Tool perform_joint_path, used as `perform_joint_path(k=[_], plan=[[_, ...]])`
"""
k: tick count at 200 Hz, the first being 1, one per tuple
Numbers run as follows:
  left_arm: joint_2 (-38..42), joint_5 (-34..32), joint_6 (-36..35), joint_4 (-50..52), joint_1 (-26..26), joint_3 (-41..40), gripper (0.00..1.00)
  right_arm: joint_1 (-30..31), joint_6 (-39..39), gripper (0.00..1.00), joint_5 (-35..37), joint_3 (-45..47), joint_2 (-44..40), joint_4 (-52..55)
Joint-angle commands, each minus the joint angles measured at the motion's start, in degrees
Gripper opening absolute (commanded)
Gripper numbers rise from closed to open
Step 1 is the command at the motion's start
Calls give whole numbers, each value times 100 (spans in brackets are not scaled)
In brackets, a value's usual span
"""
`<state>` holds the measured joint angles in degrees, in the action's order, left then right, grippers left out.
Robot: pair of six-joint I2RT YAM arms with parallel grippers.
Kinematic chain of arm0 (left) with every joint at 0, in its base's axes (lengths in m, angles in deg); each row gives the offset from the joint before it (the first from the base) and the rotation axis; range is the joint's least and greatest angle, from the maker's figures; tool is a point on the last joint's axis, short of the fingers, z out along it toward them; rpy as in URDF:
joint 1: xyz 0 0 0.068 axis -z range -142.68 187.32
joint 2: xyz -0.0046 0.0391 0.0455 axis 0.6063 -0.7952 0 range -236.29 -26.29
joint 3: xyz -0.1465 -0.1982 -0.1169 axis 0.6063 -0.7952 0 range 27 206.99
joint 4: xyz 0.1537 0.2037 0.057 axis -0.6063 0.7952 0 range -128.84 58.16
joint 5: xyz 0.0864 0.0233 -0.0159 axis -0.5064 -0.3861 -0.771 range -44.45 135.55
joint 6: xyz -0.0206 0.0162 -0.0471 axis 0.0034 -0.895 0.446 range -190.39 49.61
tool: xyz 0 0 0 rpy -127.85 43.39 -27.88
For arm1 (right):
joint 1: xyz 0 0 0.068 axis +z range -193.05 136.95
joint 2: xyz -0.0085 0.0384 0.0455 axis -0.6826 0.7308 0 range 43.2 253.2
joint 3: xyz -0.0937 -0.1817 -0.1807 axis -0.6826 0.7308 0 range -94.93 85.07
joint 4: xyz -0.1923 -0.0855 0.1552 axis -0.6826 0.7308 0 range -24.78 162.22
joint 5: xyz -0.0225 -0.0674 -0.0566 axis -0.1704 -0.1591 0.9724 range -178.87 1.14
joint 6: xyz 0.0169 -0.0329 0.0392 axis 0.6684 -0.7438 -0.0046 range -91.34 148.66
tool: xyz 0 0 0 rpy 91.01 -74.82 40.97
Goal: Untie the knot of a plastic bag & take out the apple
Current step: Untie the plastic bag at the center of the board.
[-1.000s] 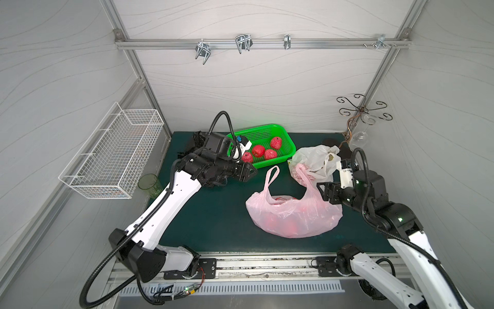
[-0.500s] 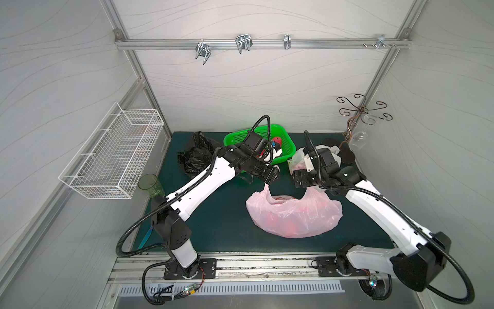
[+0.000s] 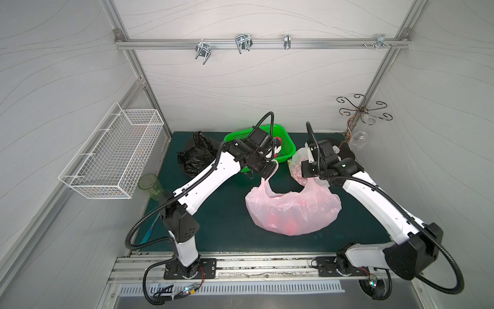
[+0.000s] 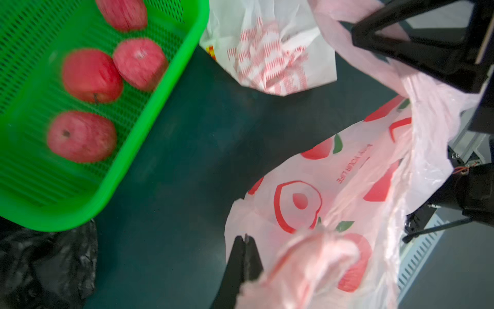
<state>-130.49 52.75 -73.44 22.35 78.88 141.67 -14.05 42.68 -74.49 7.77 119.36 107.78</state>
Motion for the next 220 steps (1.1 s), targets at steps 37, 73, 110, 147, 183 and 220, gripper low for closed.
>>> perform_joint_path(k=[37,73,110,147,183,220], plan=[[-600,153,-152,793,-711,2560,0,-149,-171,0,-412,-2033,219,324],[206,183,-67,259,-684,1632,0,-27,-382,0,-851,-1601,-567,-502],[1607,417,414,-835,-441,-922,2,-18,-198,0,-1149,-373,-1367,-150],[3193,346,1476,-2402,255,-4095,8,114,354,0,-1076,1988,-3017,63],[4118,322,2091,-3008,850,-5546,41,150,852,26,-1063,2841,-4253,600],[4698,-528,1467,-2475,862,-5247,68,322,833,64,-538,2518,-5014,677]])
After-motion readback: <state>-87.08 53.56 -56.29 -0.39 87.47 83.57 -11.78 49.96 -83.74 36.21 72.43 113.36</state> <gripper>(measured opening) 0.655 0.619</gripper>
